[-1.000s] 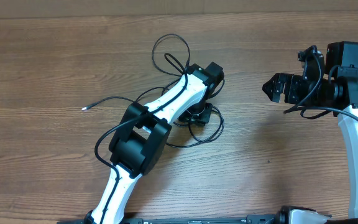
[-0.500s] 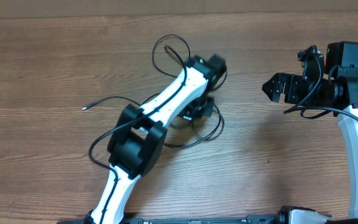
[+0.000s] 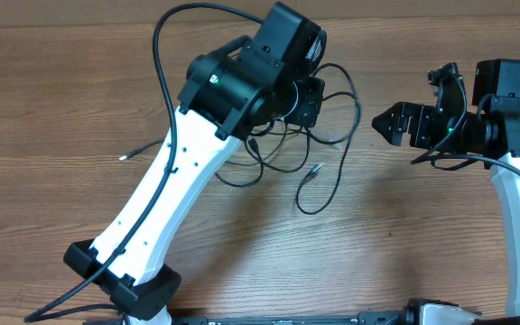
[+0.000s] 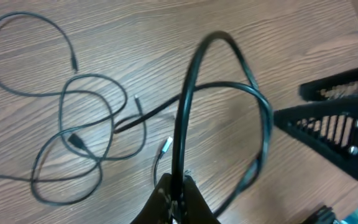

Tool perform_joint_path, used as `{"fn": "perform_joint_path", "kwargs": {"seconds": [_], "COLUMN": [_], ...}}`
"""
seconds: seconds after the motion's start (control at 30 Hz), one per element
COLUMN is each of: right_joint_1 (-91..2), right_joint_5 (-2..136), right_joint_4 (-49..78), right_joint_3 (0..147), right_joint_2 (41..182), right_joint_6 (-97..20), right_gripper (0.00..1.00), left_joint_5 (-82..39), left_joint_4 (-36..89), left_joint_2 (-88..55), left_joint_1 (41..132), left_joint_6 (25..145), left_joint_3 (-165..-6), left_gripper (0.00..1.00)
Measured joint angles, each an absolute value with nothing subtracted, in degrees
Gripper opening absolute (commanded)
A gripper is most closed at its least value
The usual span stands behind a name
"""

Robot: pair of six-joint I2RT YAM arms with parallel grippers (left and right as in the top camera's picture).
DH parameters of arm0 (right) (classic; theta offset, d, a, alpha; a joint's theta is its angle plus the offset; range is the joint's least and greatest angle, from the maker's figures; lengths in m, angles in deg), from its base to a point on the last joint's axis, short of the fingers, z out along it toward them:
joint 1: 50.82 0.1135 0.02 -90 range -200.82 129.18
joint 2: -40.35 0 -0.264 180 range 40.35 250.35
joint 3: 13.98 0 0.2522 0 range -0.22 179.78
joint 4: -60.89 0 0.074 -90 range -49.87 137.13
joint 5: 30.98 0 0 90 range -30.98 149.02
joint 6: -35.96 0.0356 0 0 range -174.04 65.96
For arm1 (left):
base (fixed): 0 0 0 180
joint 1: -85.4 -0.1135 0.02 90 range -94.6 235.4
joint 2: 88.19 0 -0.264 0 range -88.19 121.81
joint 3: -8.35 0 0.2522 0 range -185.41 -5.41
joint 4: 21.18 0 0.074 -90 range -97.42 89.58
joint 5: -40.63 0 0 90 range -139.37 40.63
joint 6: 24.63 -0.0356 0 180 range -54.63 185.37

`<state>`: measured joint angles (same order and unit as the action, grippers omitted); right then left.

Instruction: Untangle cables

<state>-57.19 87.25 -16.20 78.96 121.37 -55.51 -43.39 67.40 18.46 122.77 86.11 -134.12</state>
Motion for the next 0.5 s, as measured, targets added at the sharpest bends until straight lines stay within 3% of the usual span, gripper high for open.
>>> {"fn": "perform_joint_path", "kwargs": {"seconds": [0.4,0.5], "right_joint_1": [-57.19,-57.19], "right_joint_5": [99.03,99.64], "right_joint_4": [-14.19,-13.82], "right_joint_3": [78.96,78.96], "right_joint_2": [121.37,121.37], "right_joint_6": [-55.53,-55.53], "right_gripper": [1.00,0.93], "left_joint_5": [-41.07,-40.79], "left_joint_4": [64.80,64.52], "left_joint_2": [18.68,18.68], "left_joint_1": [122.77,122.77], "left_joint_6": [85.93,85.93], "left_joint_3": [-133.97,-133.97], "left_gripper": [0.04,0.04]}}
